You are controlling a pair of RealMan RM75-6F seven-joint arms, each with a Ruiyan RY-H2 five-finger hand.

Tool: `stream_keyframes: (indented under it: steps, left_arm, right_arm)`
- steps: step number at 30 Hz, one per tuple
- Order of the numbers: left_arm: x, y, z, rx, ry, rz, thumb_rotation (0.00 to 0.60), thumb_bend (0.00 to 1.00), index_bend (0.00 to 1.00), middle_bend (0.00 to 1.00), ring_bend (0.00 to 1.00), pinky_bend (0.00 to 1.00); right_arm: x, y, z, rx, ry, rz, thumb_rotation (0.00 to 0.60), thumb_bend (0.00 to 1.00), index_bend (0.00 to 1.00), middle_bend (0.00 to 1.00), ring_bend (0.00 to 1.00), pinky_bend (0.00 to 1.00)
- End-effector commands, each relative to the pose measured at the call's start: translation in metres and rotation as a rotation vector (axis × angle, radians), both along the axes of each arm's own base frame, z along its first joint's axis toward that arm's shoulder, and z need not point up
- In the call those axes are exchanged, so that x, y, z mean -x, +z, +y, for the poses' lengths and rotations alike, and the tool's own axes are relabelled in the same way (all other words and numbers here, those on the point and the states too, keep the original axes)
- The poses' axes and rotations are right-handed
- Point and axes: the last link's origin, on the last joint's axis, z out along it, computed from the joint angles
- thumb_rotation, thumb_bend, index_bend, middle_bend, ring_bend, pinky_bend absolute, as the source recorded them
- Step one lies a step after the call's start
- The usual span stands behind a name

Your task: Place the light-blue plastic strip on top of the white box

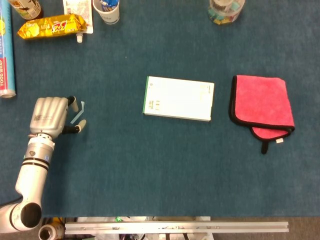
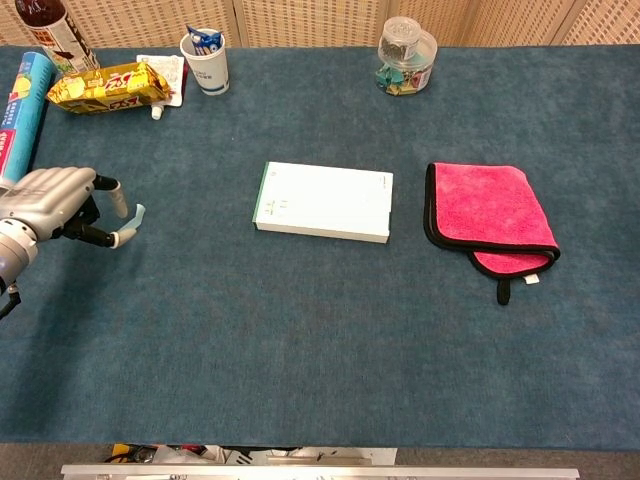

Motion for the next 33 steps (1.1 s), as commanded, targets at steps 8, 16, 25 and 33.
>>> stream_keyframes:
  steps: [8, 16, 25, 33]
  left_arm:
    - [0.002, -0.005, 0.002, 0.007, 0.02, 0.027, 0.393, 0.25, 0.46, 1.0, 1.0, 0.97]
    - [0.007, -0.009, 0.005, 0.001, 0.044, 0.049, 0.479, 0.25, 0.48, 1.0, 1.0, 0.97]
    - [0.009, -0.01, 0.007, -0.002, 0.055, 0.059, 0.509, 0.25, 0.5, 1.0, 1.0, 0.98]
    - [0.009, -0.013, 0.008, 0.011, 0.064, 0.049, 0.507, 0.25, 0.51, 1.0, 1.0, 0.98]
  right_arm:
    - [0.001, 0.002, 0.003, 0.007, -0.007, -0.002, 0.6, 0.16, 0.39, 0.42, 0.42, 0.54]
    - [0.004, 0.004, 0.005, 0.013, -0.02, -0.004, 0.6, 0.16, 0.39, 0.42, 0.42, 0.54]
    - [0.007, 0.005, 0.006, 0.016, -0.026, -0.007, 0.6, 0.16, 0.39, 0.42, 0.42, 0.54]
    - [0.009, 0.006, 0.006, 0.024, -0.03, -0.01, 0.6, 0.16, 0.39, 0.42, 0.42, 0.54]
